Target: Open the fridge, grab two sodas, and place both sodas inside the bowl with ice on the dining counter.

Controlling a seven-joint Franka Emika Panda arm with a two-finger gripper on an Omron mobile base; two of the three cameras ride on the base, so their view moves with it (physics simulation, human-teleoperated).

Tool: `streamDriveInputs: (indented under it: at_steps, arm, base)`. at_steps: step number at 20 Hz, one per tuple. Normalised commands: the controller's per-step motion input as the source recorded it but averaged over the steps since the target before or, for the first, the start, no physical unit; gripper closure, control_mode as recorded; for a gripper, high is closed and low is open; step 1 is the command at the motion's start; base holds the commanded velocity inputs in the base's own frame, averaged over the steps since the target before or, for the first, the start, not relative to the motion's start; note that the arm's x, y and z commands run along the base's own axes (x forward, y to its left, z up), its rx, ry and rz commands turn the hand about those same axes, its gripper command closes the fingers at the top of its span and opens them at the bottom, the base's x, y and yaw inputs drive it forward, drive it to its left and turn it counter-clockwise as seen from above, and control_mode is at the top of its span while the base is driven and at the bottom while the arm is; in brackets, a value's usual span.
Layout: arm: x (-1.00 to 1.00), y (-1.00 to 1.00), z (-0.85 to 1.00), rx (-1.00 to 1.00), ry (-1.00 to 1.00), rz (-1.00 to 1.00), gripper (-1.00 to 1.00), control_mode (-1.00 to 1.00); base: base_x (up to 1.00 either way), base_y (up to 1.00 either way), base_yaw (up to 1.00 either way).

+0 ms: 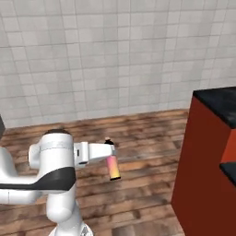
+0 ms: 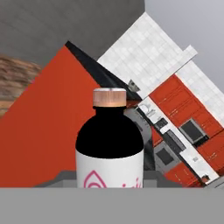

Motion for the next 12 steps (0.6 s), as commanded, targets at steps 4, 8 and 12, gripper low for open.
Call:
streamDriveInputs:
  at_steps: [4,8,12]
  arm:
    - [0.0,0.0,0.0,0.0,0.0,0.0,1.0,1.0]
    - [0.0,0.0,0.0,0.0,0.0,0.0,1.0,1.0]
    - [0.0,0.0,0.0,0.0,0.0,0.0,1.0,1.0]
  base:
    - [0.49,0.93,-0.36]
    - [0.59,0.88,-0.37]
    - [0.7,0.84,-0.36]
